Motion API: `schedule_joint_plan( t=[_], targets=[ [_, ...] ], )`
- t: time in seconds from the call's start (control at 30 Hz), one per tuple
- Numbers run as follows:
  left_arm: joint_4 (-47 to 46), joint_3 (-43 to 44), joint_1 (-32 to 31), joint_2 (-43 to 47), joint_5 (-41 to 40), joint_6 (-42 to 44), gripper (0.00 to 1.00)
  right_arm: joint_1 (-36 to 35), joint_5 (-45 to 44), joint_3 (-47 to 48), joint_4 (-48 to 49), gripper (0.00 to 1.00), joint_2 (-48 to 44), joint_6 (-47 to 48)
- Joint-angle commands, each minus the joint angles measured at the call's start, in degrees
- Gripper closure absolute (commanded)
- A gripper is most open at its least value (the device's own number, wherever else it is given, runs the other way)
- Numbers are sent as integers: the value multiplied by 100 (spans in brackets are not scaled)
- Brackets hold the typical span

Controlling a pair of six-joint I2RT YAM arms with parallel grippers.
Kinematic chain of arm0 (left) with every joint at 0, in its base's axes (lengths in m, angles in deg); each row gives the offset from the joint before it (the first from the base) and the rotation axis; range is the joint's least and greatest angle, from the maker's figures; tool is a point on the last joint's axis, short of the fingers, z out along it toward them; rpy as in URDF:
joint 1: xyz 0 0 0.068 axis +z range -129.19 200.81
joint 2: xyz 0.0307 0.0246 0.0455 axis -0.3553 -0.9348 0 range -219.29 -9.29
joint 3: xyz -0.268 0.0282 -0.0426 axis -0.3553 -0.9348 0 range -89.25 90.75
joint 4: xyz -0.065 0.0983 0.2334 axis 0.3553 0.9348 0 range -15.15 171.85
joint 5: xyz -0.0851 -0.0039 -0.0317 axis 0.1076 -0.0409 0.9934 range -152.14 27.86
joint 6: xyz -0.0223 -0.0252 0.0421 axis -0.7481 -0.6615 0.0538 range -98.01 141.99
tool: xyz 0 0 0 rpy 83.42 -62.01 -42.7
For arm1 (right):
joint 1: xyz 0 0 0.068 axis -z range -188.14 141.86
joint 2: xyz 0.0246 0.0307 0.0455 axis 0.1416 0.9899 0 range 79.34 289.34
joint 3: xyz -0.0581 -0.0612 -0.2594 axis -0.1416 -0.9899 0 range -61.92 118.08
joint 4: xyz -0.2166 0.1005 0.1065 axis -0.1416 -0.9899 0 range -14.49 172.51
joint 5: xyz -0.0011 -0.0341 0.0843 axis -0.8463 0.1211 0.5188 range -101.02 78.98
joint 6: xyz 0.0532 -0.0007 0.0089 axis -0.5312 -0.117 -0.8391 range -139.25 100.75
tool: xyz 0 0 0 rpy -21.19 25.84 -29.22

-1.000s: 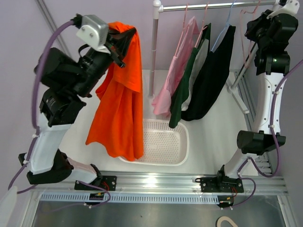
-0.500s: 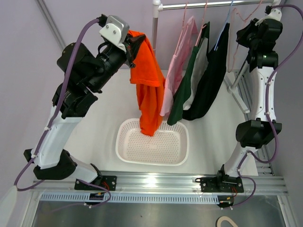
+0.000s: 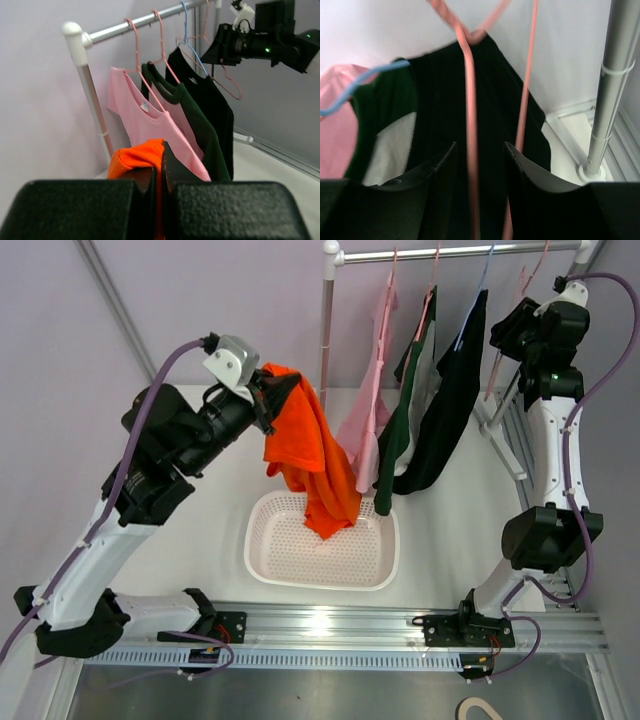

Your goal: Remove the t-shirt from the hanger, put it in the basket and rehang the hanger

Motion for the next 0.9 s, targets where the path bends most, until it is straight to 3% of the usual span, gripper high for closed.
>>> schedule_joint_plan(
  t=[0.0, 0.17, 0.37, 0.5, 0.67, 0.8, 0.87],
  targets=[
    [-577, -636, 40, 336, 252, -450, 99, 12, -102, -97, 60, 53, -210, 55],
    [-550, -1428, -117, 766, 586, -826, 99, 12, -286, 8, 33, 47, -307, 117],
    [-279, -1622, -775, 1215, 710, -986, 99, 12, -383, 79, -81, 24, -360, 108],
    [73, -1203, -1418, 1198, 96, -705, 99, 3, -375, 53, -169, 23, -368, 99],
    [556, -314, -1577, 1110, 252, -740, 99, 3, -357, -17, -195, 23, -447, 82],
    [566, -452, -1577, 1223, 252, -828, 99, 3, -304, -149, -125, 22, -623, 90],
    [461, -926, -1577, 1294, 191, -863, 99, 3, -296, -176, -134, 22, -650, 117]
  ],
)
